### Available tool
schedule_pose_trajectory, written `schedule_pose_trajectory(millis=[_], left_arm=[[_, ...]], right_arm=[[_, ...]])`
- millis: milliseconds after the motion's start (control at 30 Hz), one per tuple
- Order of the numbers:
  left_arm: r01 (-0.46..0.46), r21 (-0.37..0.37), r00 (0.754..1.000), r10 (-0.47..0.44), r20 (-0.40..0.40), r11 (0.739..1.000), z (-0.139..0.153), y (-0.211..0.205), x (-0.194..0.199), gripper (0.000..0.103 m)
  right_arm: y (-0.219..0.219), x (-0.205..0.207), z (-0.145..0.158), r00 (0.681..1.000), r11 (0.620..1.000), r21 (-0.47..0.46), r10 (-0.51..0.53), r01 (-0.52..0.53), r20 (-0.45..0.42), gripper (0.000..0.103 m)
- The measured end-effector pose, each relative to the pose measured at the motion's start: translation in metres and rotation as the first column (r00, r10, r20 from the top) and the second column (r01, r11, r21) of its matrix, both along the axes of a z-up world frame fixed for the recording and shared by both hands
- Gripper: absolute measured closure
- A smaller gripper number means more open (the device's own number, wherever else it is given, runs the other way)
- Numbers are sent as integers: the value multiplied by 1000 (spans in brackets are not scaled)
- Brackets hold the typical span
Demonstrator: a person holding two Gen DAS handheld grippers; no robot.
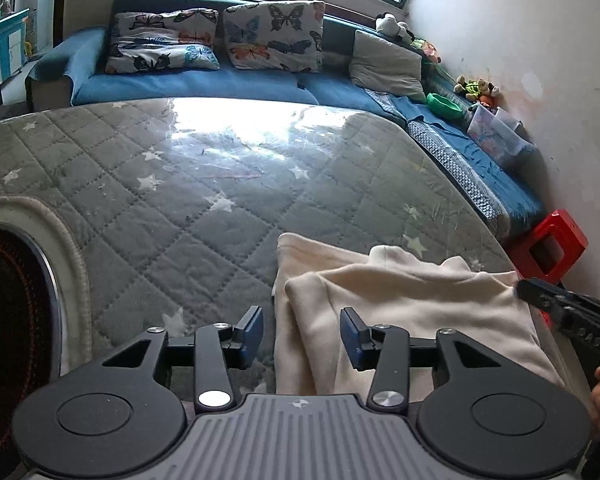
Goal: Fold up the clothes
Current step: 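Lay the folded shirt down and open both tools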
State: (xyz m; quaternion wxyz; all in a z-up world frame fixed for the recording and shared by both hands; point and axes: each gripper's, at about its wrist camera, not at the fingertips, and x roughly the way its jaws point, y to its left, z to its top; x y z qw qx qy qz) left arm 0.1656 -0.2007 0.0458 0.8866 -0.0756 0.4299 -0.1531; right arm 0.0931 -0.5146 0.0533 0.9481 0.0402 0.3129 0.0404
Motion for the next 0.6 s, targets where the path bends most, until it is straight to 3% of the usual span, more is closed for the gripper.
schedule_pose_trajectory(millis=[267,500,600], left_arm=[[11,16,1000,-10,-16,1000,-13,-14,18,51],[3,43,1000,-2,-12,999,-17,-20,26,48],[-1,52,1000,1,-7,999,-14,-20,25,46]], right_arm=[[27,36,-26,998,1000,-20,12,-13,-60,76],[29,42,-32,998,999,-49,15,-18,-64,69],[26,33,-25,999,999,-44,14,-17,-52,59]])
